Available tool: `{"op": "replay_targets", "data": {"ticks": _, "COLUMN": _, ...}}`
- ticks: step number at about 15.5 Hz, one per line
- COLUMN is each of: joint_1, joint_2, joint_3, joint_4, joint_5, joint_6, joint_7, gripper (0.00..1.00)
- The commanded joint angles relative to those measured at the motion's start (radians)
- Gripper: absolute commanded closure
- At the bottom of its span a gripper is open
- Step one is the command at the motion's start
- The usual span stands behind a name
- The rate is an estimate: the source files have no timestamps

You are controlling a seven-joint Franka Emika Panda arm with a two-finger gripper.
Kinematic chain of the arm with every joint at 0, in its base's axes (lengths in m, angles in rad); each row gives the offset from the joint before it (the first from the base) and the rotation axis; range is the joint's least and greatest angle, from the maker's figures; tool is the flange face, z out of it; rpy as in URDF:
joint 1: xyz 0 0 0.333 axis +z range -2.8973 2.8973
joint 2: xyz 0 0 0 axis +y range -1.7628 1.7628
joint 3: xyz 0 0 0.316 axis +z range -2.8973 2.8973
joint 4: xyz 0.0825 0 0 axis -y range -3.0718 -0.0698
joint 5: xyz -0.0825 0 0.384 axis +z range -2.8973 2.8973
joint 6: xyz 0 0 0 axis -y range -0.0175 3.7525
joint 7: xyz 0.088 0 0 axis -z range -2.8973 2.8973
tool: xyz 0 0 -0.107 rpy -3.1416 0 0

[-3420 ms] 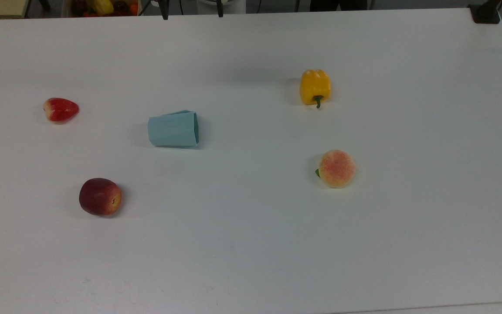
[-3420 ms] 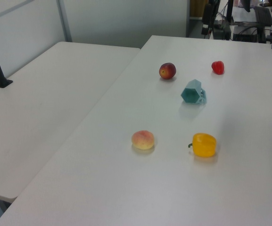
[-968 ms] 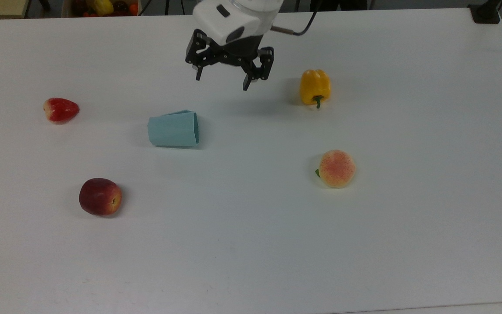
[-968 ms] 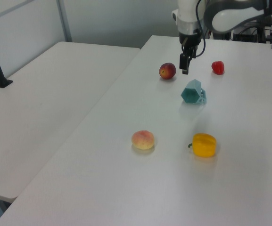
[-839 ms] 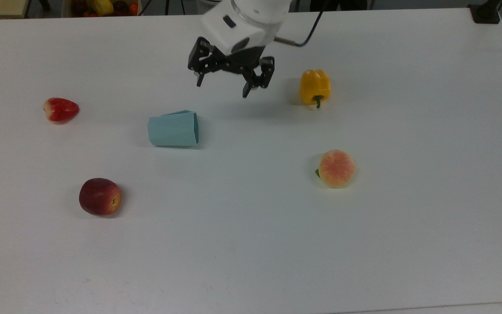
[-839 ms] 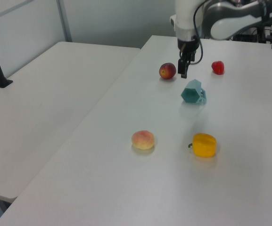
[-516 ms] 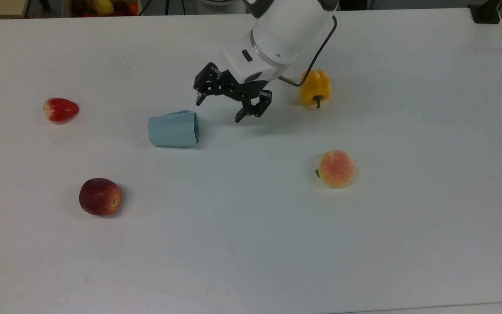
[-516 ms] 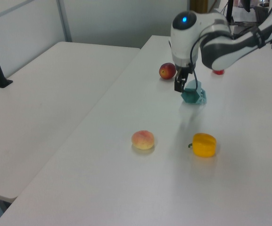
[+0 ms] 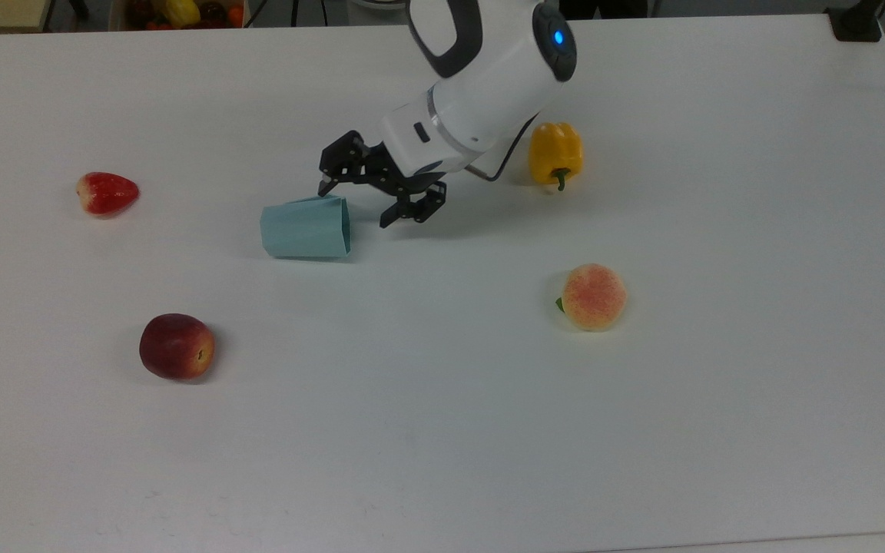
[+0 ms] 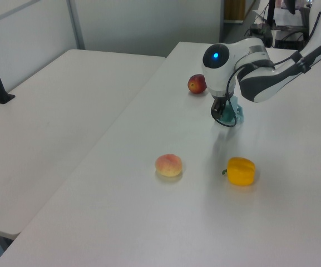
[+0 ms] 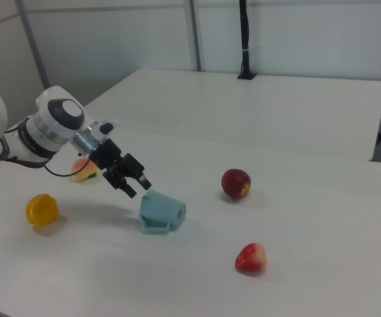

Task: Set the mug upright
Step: 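Move the open gripper down toward the tipped light blue mug, then close the gripper on the mug's rim edge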

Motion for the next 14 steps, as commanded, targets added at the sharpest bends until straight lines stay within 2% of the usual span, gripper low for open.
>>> {"op": "replay_targets", "data": {"ticks": 1, "joint_1": -0.041, "joint_2": 0.020, "joint_3": 0.003, "joint_4": -0.021, "joint_5": -0.064, "joint_6": 0.059, "joint_7": 0.021, "gripper": 0.00}}
{"op": "replay_targets", "data": {"ticks": 7, "joint_1": -0.090, "joint_2": 0.018, "joint_3": 0.003, "joint_4": -0.027, "joint_5": -0.077, "joint_6": 0.052, "joint_7": 0.018, "gripper": 0.01}}
{"op": "replay_targets", "data": {"ticks": 10, "joint_1": -0.110, "joint_2": 0.020, "joint_3": 0.003, "joint_4": -0.044, "joint_5": -0.107, "joint_6": 0.052, "joint_7": 0.018, "gripper": 0.08}}
{"op": "replay_targets", "data": {"ticks": 12, "joint_1": -0.113, "joint_2": 0.020, "joint_3": 0.003, "joint_4": -0.054, "joint_5": -0.112, "joint_6": 0.052, "joint_7": 0.017, "gripper": 0.21}}
{"op": "replay_targets", "data": {"ticks": 13, "joint_1": -0.113, "joint_2": 0.020, "joint_3": 0.003, "joint_4": -0.056, "joint_5": -0.110, "joint_6": 0.052, "joint_7": 0.014, "gripper": 0.30}}
{"op": "replay_targets", "data": {"ticks": 14, "joint_1": -0.113, "joint_2": 0.020, "joint_3": 0.003, "joint_4": -0.063, "joint_5": -0.110, "joint_6": 0.052, "joint_7": 0.012, "gripper": 0.45}}
